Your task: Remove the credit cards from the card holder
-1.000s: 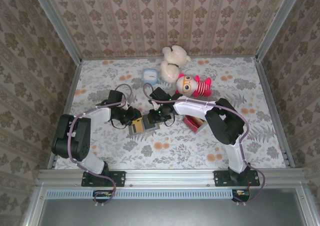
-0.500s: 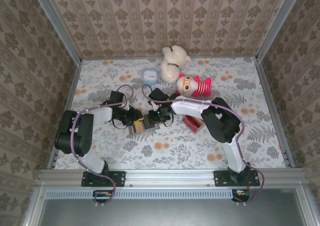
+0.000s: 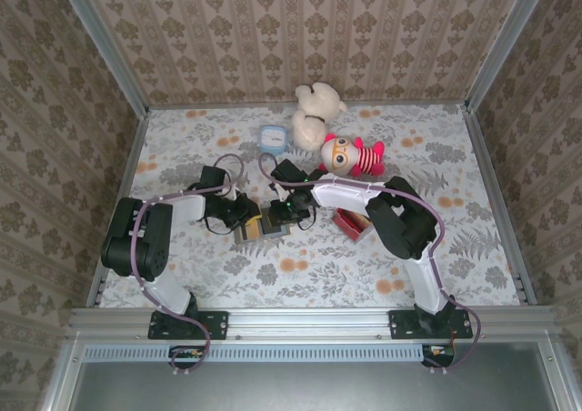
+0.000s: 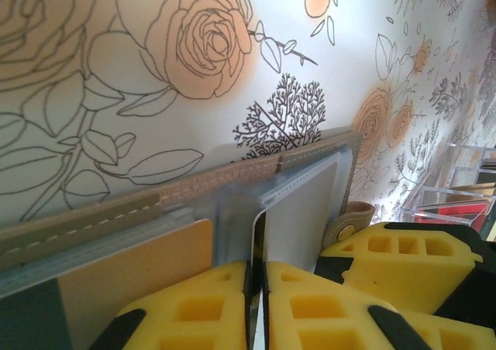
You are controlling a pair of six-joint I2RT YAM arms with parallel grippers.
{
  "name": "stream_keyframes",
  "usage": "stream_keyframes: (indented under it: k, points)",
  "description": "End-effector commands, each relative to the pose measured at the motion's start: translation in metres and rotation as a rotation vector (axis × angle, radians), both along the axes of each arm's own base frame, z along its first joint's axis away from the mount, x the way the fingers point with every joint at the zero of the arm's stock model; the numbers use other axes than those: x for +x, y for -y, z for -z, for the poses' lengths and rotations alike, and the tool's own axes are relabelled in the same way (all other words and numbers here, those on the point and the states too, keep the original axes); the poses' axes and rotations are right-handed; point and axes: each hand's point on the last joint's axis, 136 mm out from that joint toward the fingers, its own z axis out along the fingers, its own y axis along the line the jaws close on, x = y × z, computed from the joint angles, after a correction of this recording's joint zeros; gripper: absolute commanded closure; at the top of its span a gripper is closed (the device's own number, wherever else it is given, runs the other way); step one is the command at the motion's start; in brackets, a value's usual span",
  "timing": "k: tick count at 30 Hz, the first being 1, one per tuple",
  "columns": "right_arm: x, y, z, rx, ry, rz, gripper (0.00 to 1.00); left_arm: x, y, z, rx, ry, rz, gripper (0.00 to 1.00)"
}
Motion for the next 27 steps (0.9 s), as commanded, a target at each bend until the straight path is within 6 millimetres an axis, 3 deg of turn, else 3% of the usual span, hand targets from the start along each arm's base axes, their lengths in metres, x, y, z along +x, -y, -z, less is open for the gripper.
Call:
stream_keyframes:
  k: [1, 17, 24, 27]
  points:
    - [-0.006, 0.004, 0.012, -0.031, -0.055, 0.003, 0.71, -0.003, 0.004, -0.006, -0.048, 0.004, 0.015, 0.90]
    - [-0.005, 0.033, 0.031, -0.160, -0.063, 0.037, 0.73, -0.008, -0.020, -0.018, -0.051, 0.032, -0.020, 0.91]
    - [-0.001, 0.034, 0.026, -0.154, -0.052, 0.045, 0.73, -0.013, -0.028, -0.015, -0.041, 0.021, -0.036, 0.91]
    - [0.001, 0.026, 0.015, -0.102, -0.033, 0.030, 0.74, -0.013, -0.029, -0.014, -0.042, 0.022, -0.035, 0.91]
